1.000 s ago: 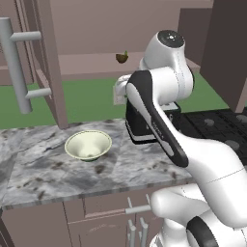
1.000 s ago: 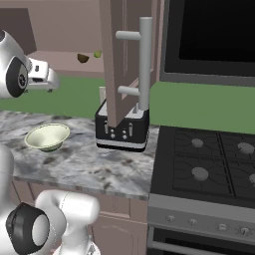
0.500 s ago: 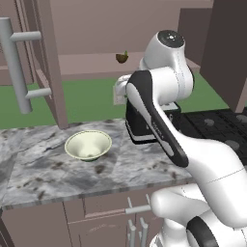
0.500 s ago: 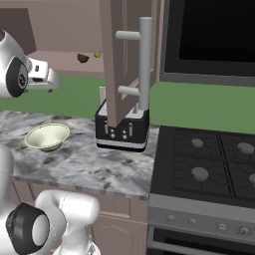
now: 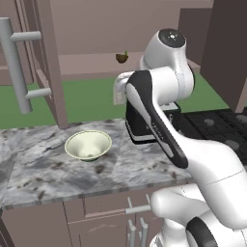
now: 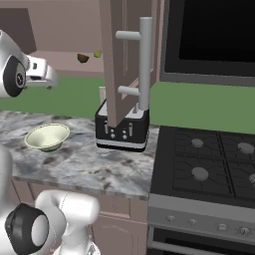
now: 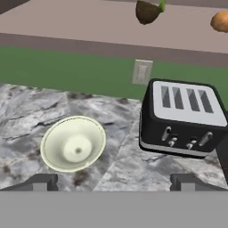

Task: Open the cabinet. Pick the kiwi and tangerine from the cabinet and place them into the bowl. Then close the cabinet.

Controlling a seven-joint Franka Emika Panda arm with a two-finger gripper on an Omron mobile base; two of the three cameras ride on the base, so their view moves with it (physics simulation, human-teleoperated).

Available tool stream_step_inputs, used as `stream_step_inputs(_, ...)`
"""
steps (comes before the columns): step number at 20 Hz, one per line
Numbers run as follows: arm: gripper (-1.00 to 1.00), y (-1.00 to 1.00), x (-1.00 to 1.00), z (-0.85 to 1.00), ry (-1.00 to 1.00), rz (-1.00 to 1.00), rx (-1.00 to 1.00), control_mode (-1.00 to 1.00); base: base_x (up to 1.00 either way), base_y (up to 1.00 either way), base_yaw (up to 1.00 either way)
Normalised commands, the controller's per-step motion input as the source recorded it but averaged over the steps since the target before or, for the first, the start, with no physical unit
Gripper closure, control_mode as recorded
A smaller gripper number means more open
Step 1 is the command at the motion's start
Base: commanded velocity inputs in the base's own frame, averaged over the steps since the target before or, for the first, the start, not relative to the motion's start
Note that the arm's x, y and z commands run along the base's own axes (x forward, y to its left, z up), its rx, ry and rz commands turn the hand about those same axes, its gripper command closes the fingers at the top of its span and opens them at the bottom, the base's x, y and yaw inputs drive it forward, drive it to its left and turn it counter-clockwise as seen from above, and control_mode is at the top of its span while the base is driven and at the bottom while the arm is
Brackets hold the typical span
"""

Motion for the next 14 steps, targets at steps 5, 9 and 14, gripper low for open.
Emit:
stream_step_inputs(5, -1.00, 0.00, 0.00, 0.24, -0.12, -0.05, 0.00, -1.00, 0.00, 0.00, 0.00)
stream_step_inputs(9, -1.00, -0.03, 0.09, 0.27, -0.06, -0.12, 0.00, -1.00, 0.00, 0.00, 0.00)
stream_step_inputs(14, -1.00, -0.12, 0.17, 0.20, -0.01, -0.11, 0.00, -1.00, 0.00, 0.00, 0.00)
